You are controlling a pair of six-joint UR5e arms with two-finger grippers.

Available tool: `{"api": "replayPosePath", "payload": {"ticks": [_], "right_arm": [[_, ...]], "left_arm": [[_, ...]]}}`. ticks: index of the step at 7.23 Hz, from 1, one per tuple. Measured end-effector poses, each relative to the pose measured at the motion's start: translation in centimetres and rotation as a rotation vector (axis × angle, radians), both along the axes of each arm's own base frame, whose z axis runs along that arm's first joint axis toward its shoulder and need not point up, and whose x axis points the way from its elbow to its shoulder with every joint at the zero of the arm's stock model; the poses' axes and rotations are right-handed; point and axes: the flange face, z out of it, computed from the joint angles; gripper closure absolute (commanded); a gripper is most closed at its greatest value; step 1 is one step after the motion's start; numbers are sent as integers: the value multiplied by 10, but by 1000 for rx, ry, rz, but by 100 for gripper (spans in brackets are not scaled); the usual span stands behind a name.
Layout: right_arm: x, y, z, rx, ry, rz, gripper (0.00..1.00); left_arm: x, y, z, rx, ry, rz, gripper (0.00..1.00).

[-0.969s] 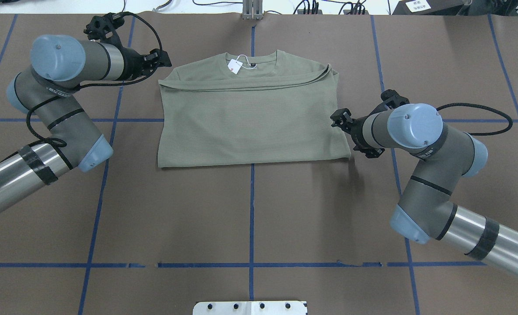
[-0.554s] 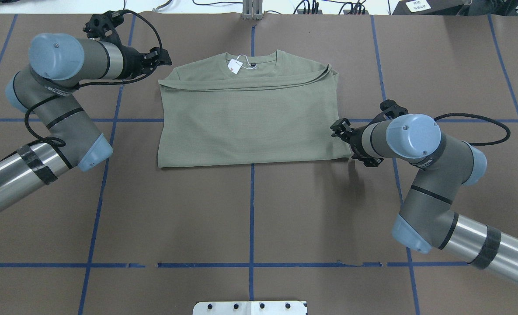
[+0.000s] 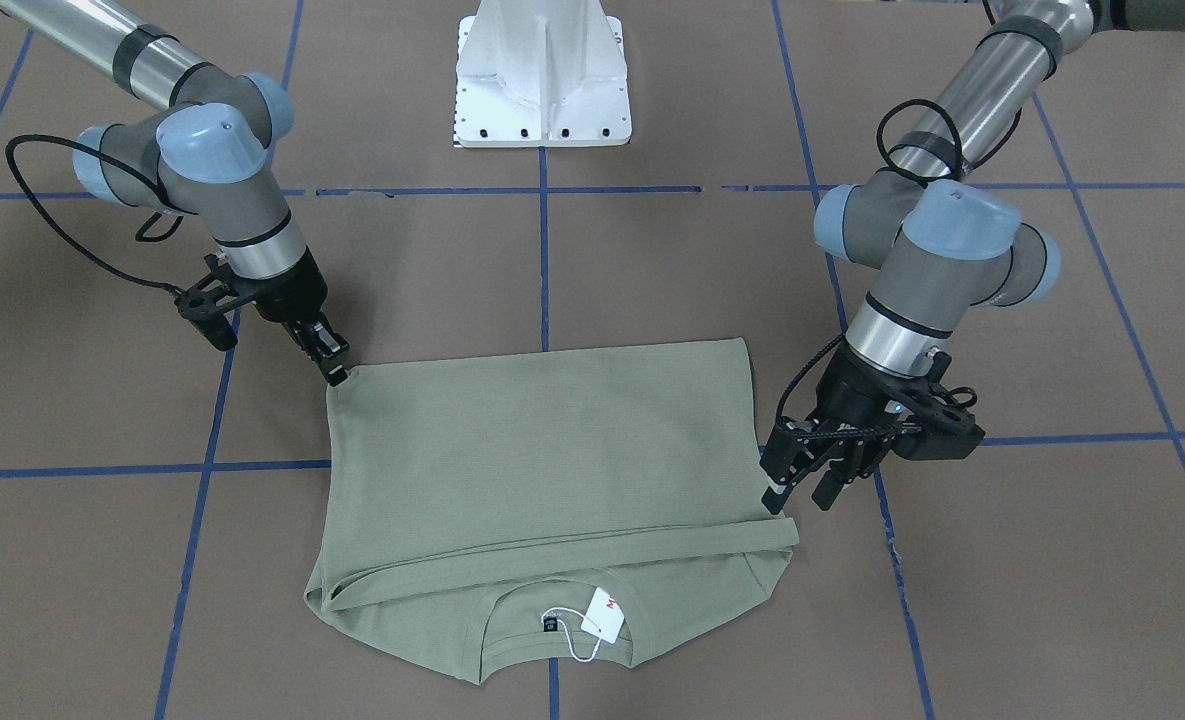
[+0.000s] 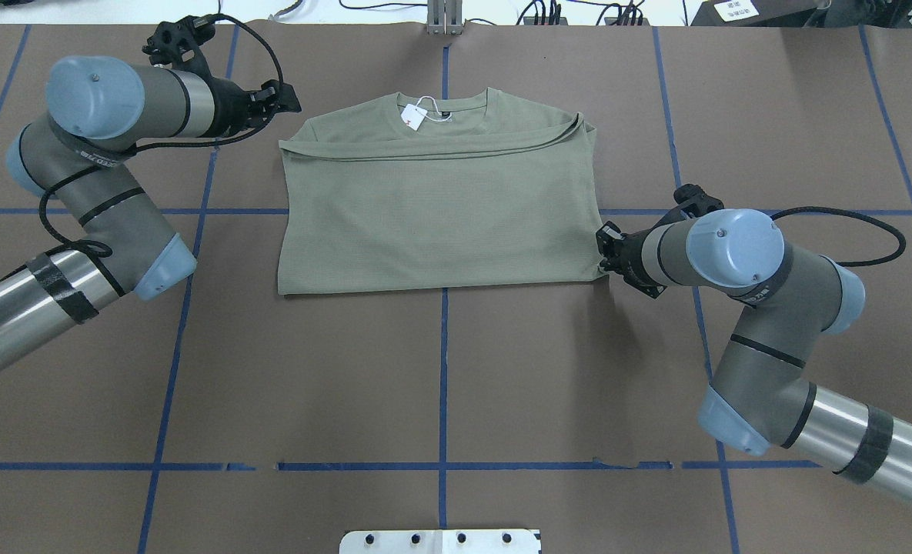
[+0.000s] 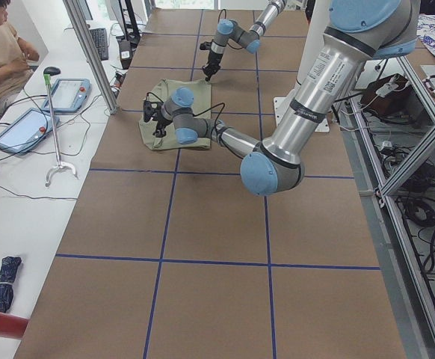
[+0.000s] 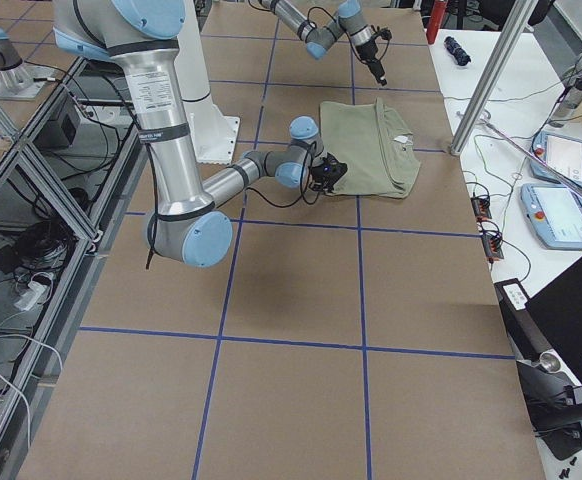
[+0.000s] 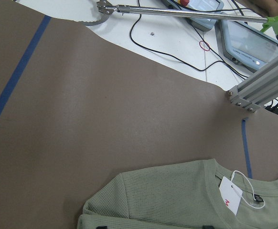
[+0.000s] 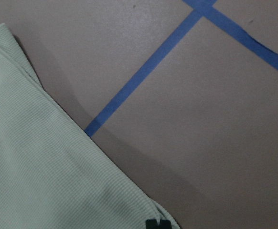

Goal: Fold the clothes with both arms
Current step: 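Release the hem and move the right gripper to the folded shirt's side edge, then drag the shirt's side edge with the right gripper toward the robot, rotating it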

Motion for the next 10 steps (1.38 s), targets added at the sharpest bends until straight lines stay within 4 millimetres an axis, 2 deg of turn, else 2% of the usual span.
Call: {"api": "replayPosePath", "payload": {"ticks": [2, 3, 5, 6, 7, 8, 9, 10], "right_arm": [[24, 24, -2, 7, -17, -18, 100], [37, 52, -10, 13, -39, -43, 100], [63, 141, -27, -21, -91, -137, 100], [68, 191, -33, -54, -108, -216, 100], [63, 239, -38, -94, -118, -306, 100], [54, 285, -42, -137, -124, -400, 38], [47, 322, -43, -168, -120, -473, 0], [43, 348, -43, -190, -115, -518, 0]], "left_arm": [[-2, 2, -4, 6, 6, -1, 27], [-4, 4, -8, 12, 12, -1, 27], [-16, 21, -18, 17, 48, 18, 27], [-21, 37, -26, 2, 92, 59, 27], [-24, 52, -38, -30, 149, 100, 27], [-24, 67, -53, -69, 209, 132, 25], [-18, 83, -65, -99, 254, 160, 23], [-8, 97, -72, -122, 281, 186, 23]]}}
